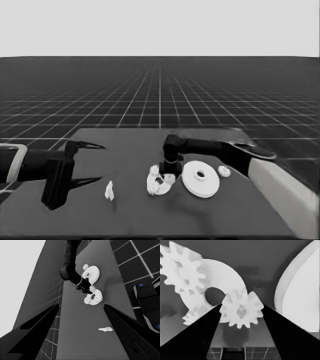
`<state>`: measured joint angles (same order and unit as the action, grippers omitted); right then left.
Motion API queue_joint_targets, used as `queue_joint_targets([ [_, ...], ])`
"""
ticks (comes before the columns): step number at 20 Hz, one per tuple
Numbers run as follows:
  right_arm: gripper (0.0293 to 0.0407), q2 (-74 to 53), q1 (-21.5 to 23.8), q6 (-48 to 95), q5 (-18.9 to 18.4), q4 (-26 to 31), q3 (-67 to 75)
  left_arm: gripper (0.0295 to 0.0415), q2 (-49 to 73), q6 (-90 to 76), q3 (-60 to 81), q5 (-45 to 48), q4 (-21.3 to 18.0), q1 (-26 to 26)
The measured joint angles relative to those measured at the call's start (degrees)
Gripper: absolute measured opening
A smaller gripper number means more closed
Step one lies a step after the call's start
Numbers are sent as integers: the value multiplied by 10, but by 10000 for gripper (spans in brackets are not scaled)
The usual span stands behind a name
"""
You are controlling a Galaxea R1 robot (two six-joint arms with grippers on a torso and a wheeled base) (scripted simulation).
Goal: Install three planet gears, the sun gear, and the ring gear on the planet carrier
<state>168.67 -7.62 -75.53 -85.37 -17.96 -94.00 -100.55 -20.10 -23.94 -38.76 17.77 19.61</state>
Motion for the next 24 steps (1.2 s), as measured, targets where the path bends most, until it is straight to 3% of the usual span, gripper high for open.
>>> queue_joint_targets([
  [6, 312, 3, -9, 5, 5, -9, -10, 385, 0, 0, 0, 0, 0, 0],
  [8, 371, 3, -9, 6, 5, -9, -10, 385, 0, 0, 0, 0, 0, 0],
  [9, 381, 3, -9, 6, 5, -9, -10, 385, 0, 0, 0, 0, 0, 0],
  [16, 385, 3, -9, 6, 5, -9, -10, 385, 0, 0, 0, 0, 0, 0],
  [19, 385, -12, 61, -26, -22, 56, 43, 385, 0, 0, 0, 0, 0, 0],
  [24, 385, -13, 79, -29, -25, 74, 48, 385, 0, 0, 0, 0, 0, 0],
])
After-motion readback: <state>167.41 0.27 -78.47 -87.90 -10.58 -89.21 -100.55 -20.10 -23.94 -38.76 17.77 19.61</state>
